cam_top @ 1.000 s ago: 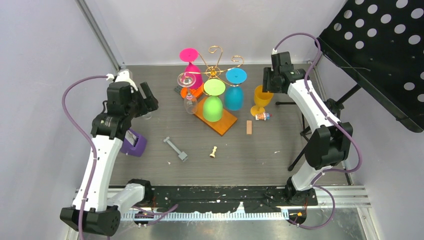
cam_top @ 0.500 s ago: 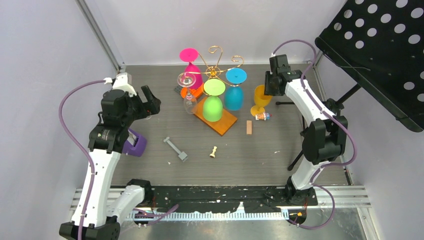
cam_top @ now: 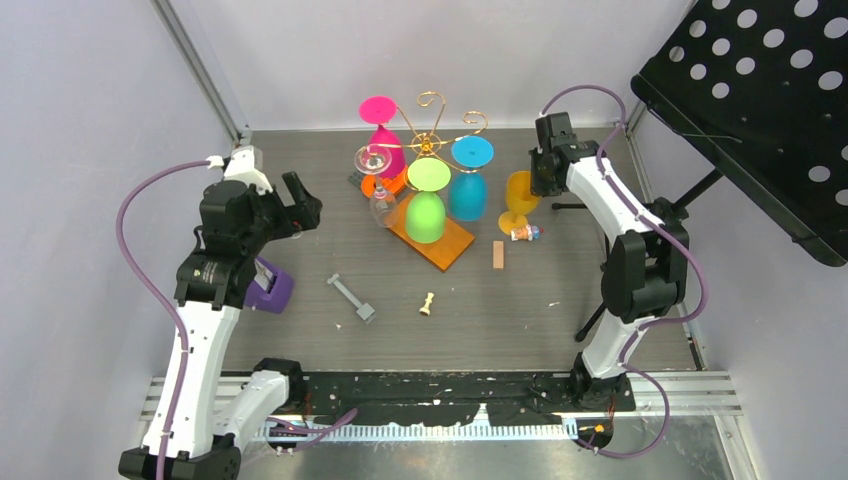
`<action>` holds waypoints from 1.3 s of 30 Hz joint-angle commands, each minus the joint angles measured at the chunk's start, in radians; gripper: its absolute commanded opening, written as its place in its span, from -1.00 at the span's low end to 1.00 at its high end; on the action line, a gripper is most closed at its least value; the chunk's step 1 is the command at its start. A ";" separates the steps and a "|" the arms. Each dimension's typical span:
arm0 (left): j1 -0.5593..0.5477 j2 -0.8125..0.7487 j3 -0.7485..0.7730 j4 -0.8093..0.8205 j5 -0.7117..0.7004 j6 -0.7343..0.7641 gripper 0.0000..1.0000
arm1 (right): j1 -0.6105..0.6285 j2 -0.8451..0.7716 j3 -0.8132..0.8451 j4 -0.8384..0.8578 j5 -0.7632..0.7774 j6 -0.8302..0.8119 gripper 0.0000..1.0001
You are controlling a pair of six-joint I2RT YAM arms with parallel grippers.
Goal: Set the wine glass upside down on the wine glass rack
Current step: Pick up the wine glass at the center of the board, then adjust the wine glass.
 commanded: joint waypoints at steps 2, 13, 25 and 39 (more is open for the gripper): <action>0.008 -0.008 0.010 0.036 0.018 0.018 0.85 | -0.003 -0.006 0.025 -0.005 0.028 -0.027 -0.73; 0.010 -0.014 0.017 0.031 0.013 0.012 0.84 | 0.074 0.012 0.162 -0.025 0.169 -0.114 -0.88; 0.010 -0.037 0.050 0.027 0.021 0.003 0.84 | 0.130 -0.084 0.332 -0.036 0.289 -0.169 -0.89; 0.010 -0.080 0.240 0.088 0.130 -0.039 0.82 | 0.310 -0.505 0.432 0.010 0.149 -0.165 -0.89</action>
